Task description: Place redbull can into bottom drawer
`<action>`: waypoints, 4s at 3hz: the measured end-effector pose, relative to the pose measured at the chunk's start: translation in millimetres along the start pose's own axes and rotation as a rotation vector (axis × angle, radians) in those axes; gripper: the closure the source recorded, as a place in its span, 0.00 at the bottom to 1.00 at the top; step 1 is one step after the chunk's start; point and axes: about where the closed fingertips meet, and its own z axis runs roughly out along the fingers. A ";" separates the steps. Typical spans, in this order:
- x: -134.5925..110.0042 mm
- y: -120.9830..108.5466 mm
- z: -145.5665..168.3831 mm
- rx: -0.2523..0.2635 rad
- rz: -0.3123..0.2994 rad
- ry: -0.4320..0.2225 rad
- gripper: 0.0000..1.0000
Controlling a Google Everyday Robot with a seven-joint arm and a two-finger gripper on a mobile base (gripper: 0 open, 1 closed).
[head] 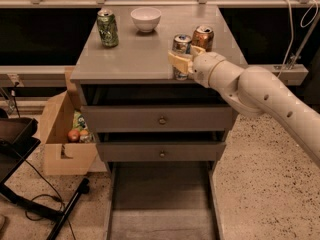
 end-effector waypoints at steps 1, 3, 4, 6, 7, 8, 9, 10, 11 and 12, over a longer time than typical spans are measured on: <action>0.0 0.0 0.0 0.000 0.000 0.000 1.00; 0.0 0.0 0.0 0.000 0.000 0.000 0.58; 0.0 0.1 0.1 0.000 0.000 0.000 0.34; -0.8 3.5 2.7 -0.006 0.000 -0.001 0.00; -0.8 3.5 2.7 -0.006 0.000 -0.001 0.00; -1.6 6.3 4.5 -0.012 0.000 -0.002 0.25; -7.4 13.6 3.9 -0.033 -0.002 -0.002 0.49; -49.9 25.2 6.1 -0.070 -0.036 -0.014 0.72; -126.9 49.0 -0.7 -0.088 -0.065 -0.011 1.00; -141.7 67.0 -30.0 -0.065 0.002 0.002 1.00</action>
Offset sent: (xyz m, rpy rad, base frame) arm 0.0000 0.0000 0.0000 0.0000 0.0000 0.0000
